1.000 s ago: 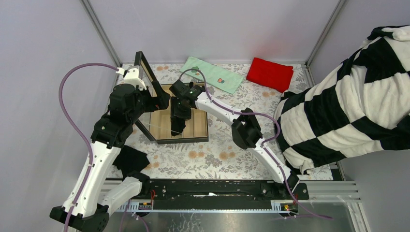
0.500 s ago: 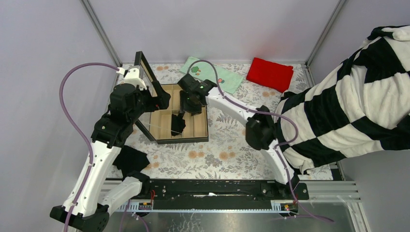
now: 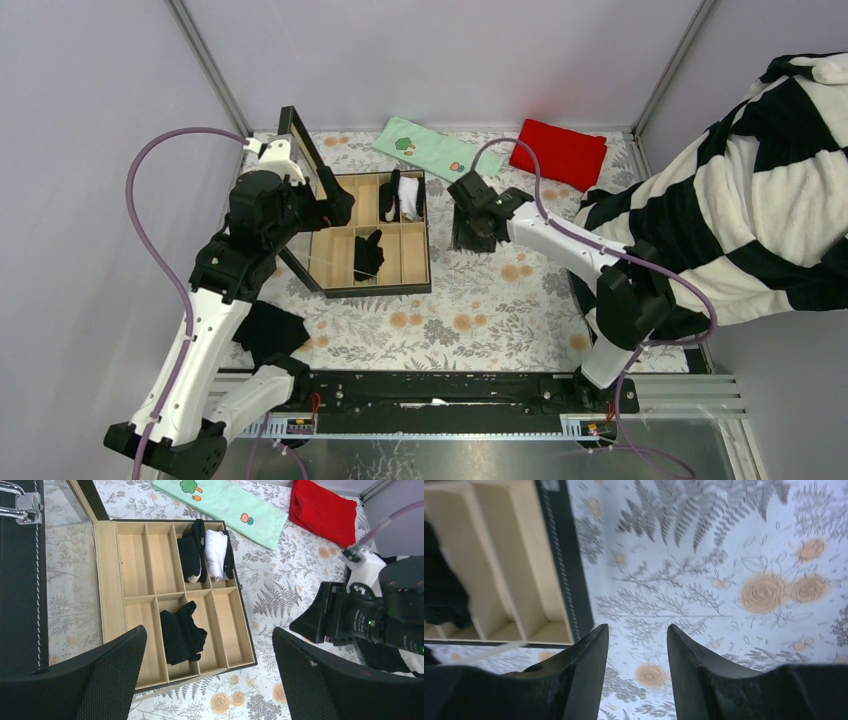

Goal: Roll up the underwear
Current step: Move the storage box to the center of the board.

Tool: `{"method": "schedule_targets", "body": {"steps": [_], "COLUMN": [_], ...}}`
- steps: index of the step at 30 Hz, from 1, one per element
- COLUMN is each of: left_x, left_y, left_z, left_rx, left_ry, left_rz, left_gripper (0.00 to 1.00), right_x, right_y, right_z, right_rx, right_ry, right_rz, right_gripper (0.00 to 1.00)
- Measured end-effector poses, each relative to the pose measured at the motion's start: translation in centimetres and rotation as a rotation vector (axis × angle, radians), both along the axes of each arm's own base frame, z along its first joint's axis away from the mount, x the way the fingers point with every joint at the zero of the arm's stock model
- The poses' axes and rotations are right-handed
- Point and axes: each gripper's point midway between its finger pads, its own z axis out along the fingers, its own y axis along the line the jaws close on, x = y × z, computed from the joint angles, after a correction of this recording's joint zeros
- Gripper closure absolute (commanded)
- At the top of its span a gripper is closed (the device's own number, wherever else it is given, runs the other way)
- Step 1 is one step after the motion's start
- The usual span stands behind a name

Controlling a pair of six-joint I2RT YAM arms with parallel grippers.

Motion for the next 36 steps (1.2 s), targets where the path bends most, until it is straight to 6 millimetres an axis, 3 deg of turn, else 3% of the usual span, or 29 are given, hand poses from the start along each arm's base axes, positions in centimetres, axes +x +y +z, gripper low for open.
{"method": "schedule_targets", "body": {"steps": [8,11,15,19,26,31,36], "left_x": [-0.2,-0.4,-0.7,-0.9,-0.9,-0.9,-0.9], "left_y": [-0.1,-0.2,-0.2,-0.2,-0.2,-0.2,0.1], "left_z": [-0.2,-0.4,-0.4,-0.2,-0.2,-0.2,-0.3], "left_rx": [-0.005,-0.013,-0.025,-0.037,-0.050,-0.053,-0.058], "left_ry": [0.025,0.037,0.046,0.043,0.046,0.048,0.054], "left_rz": [-0.004,-0.007,-0.002,0.003,0.010,0.013,0.036], "left_gripper": [0.01,0.01,0.01,0.01,0.01,0.01,0.01], "right_x": [-5.3,-6.3,-6.3,-5.3,-2.7,-0.7,1.9], "right_y": [-2.1,-0.7,1.9,4.2,8.4,13.0,19.5], "right_z": [-6.6,-7.3,-8.3,-9.7,-9.9,-9.7,-9.2], "right_rx": [-0.067,-0.047,0.010,0.038,0.093,0.206,0.387], "right_ry": [0.125,0.135,0.137,0.160,0.168,0.182,0.166], "right_rz": [0.036,0.066,0.094,0.098,0.115,0.122,0.171], "right_gripper": [0.50,0.50,0.50,0.50,0.52,0.52,0.52]}}
